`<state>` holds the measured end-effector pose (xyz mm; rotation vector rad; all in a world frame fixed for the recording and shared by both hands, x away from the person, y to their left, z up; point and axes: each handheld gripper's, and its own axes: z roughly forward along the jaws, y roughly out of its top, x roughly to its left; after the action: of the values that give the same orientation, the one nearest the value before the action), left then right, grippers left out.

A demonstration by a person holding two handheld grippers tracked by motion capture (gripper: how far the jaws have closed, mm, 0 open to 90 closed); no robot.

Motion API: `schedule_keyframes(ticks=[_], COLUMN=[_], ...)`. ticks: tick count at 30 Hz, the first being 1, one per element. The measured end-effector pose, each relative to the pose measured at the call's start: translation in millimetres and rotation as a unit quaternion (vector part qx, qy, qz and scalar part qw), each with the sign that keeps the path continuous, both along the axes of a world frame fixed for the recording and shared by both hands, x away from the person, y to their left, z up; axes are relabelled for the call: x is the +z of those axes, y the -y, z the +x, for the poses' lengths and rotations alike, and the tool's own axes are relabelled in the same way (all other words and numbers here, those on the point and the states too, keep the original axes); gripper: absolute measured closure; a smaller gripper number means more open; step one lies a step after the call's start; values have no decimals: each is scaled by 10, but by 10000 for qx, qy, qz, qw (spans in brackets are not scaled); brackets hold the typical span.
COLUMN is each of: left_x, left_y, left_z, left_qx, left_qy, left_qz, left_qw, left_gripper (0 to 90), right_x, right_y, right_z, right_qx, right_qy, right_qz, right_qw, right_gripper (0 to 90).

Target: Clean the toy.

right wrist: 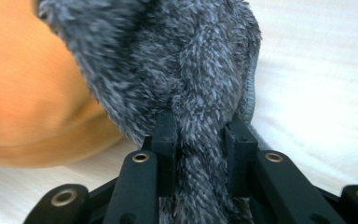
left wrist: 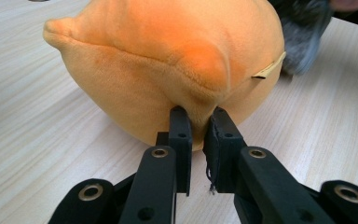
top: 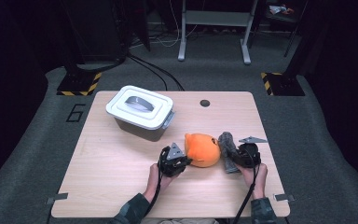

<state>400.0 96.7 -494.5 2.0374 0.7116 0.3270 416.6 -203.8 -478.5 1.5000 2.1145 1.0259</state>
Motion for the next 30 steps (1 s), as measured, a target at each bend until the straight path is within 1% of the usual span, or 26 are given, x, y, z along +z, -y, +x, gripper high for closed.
schedule_keyframes(ticks=[1,2,3,4,5,6,7,8,10,11,13,14,15,16,17,18,19,21,22,23,24,25,26,27,28,30], left_x=[12,22,26,33,33,31,31,33,41,45,61,64,72,80,101,101,105,86,75,75,78,78,76,66,60,56], left_y=[1,7,20,28,40,59,59,59,54,54,55,68,81,96,119,119,119,114,103,103,95,95,95,97,102,95], left_z=[3,3,-1,-3,-8,-17,-17,-17,-8,-7,4,-1,-5,-14,-30,-30,-27,-14,0,0,-1,-1,-2,-6,-9,-4], left_qx=[-3,-13,6,-23,-10,-11,-11,-12,-21,-23,-40,-21,-29,-50,-81,-81,-84,-75,-65,-65,-36,-36,-32,6,18,17], left_qy=[14,8,32,56,107,144,144,154,187,143,138,117,128,155,222,222,277,216,191,191,144,144,128,76,97,134], left_qz=[11,18,-18,7,11,36,36,44,86,62,70,17,35,70,165,165,189,142,125,125,104,104,82,24,42,81], left_qw=[10000,10000,10000,10000,9999,9999,9999,9999,9998,9999,9999,9999,9999,9998,9996,9996,9994,9996,9997,9997,9998,9998,9999,10000,9999,9999], left_gripper=[811,811,812,812,812,813,812,812,812,812,812,812,812,812,812,812,812,813,813,814,814,815,817,817,819,820], right_x=[62,62,133,207,287,446,446,520,643,689,751,767,773,776,765,765,753,705,652,652,628,628,637,642,641,639], right_y=[-3,-3,-25,-47,-81,-175,-175,-226,-351,-424,-575,-655,-730,-800,-909,-909,-952,-1003,-1021,-1021,-1027,-1027,-1040,-1036,-1039,-1033], right_z=[-22,-22,-46,-63,-79,-104,-104,-110,-112,-109,-93,-81,-67,-49,-10,-10,5,47,81,81,91,91,77,71,58,51], right_qx=[53,53,81,171,255,392,392,479,670,775,997,1067,1143,1214,1300,1300,1320,1398,1425,1425,1409,1409,1308,1333,1269,1265], right_qy=[96,96,174,256,342,495,495,545,614,632,664,663,683,655,626,626,582,546,501,501,489,489,498,511,520,535], right_qz=[22,22,27,9,2,8,8,-11,-34,-47,-153,-200,-261,-341,-384,-384,-381,-426,-464,-464,-536,-536,-591,-655,-651,-678], right_qw=[9999,9999,9998,9995,9991,9980,9980,9974,9959,9950,9927,9919,9908,9899,9888,9888,9888,9877,9874,9874,9874,9874,9884,9876,9884,9882], right_gripper=[703,703,703,703,703,703,703,702,702,702,701,701,702,702,701,701,701,700,701,701,702,702,703,703,703,703])
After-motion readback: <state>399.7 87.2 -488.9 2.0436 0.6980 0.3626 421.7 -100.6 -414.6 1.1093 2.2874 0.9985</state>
